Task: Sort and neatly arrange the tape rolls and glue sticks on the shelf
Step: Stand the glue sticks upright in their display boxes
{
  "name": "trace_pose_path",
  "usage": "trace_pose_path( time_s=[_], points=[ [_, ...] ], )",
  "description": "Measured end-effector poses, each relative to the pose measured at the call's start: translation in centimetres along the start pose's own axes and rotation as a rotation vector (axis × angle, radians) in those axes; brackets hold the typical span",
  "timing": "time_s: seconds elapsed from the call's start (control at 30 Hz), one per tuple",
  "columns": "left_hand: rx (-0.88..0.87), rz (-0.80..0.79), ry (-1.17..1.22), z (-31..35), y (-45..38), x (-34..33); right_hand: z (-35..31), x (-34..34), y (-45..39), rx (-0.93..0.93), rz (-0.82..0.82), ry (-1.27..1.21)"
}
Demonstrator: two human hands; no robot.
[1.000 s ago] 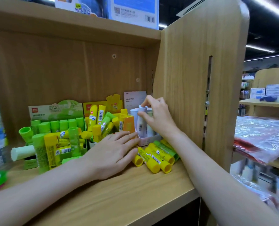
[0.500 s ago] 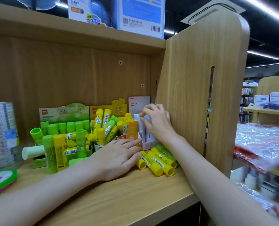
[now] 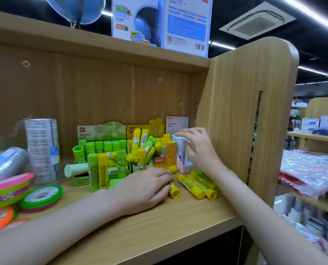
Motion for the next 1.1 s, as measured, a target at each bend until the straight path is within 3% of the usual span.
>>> trace_pose_path(
  time_s=[0.23,0.33,0.6,0.77,1.0,1.1],
  points=[
    [0.04,-0.063,0.051,-1.8,5.2,1.2,-5.8,-3.7,0.0,-0.081,-0.286,-0.365],
    [0.049,-0.055,0.046,-2.2,6.7,1.8,-7.5,-5.6,1.2,-0.053,-0.358,-0.334],
    [0.117,-0.057,0.012,-3.6,8.8,2.3,-6.5,-6.1,2.7,-0.11,-0.231,-0.222],
    [0.134,-0.061,-0.023,-4.2,9.3,2.3,-10.3,-4.9,-0.2,-0.001,-0.174,-0.195],
    [0.133,0.023,-0.18,-5.9,12.9,5.1,-20.1,-12.2,-2.5,0.296,-0.584,-0.035],
    [0.17,0.064,-0.197,-6.2,14.4,6.0,-21.1,-15.8,-1.7,0.396,-0.664,0.141]
  ],
)
Point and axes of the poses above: each hand's wrist, its own y-axis away from the middle knuckle, its own x-axis out of the back of the hand, z = x × y, the point moved 10 cm from there along -y, towards the middle knuckle, and after that the axes turned 8 degrees about -y, right-handed, at the moved point
